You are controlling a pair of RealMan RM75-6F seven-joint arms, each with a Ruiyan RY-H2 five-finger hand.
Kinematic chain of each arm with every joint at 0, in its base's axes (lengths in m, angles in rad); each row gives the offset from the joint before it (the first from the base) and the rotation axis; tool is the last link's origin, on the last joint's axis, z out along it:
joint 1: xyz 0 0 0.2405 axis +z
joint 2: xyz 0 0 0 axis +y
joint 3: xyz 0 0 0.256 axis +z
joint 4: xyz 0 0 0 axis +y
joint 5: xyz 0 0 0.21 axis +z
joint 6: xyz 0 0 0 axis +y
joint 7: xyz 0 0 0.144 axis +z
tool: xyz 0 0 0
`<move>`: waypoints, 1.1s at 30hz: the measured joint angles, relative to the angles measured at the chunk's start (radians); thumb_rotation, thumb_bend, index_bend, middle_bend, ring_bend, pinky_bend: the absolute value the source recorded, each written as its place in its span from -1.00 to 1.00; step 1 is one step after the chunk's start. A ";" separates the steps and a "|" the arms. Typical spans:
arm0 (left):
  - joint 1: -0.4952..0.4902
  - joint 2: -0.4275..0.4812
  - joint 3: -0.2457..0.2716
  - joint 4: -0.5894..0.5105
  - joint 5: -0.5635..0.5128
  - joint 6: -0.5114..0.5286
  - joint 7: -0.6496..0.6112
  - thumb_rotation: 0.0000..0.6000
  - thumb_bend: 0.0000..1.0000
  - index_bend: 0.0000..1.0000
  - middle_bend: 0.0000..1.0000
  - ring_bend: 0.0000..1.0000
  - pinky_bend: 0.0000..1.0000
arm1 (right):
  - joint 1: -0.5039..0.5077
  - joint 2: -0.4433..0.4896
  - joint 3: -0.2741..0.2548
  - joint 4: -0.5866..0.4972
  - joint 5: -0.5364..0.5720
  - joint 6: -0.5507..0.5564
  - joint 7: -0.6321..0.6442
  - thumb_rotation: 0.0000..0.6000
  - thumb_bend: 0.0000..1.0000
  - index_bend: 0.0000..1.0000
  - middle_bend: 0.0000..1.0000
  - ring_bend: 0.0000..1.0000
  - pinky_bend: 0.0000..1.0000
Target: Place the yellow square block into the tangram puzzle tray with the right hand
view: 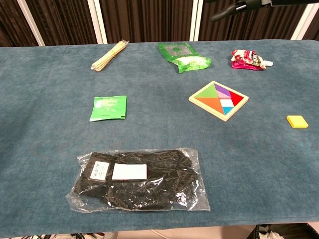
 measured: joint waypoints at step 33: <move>0.008 -0.007 0.000 -0.010 -0.013 0.009 0.032 1.00 -0.38 -1.00 -1.00 -1.00 -1.00 | -0.199 -0.082 -0.064 0.102 0.342 0.039 -1.340 1.00 -0.88 -0.51 -0.90 -1.00 -0.72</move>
